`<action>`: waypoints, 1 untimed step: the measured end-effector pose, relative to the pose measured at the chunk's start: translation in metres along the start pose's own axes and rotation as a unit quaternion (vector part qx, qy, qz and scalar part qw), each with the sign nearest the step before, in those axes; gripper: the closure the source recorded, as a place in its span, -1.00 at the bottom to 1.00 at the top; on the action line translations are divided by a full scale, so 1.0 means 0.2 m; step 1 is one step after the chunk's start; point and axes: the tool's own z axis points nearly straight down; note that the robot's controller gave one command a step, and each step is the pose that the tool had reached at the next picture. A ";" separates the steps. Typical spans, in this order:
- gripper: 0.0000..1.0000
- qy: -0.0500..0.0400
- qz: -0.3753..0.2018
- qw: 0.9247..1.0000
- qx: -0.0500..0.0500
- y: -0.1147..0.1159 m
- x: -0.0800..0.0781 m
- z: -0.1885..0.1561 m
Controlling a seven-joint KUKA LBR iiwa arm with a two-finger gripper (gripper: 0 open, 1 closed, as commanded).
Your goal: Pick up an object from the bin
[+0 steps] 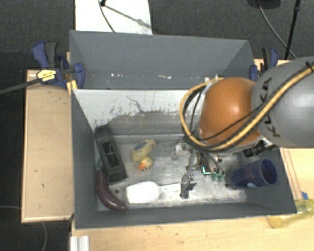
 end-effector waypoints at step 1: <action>-1.00 -0.004 0.001 1.000 0.000 0.00 -0.01 -0.02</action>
Offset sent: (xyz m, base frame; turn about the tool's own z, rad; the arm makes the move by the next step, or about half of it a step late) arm -0.0031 -0.0067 -0.0843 -0.1046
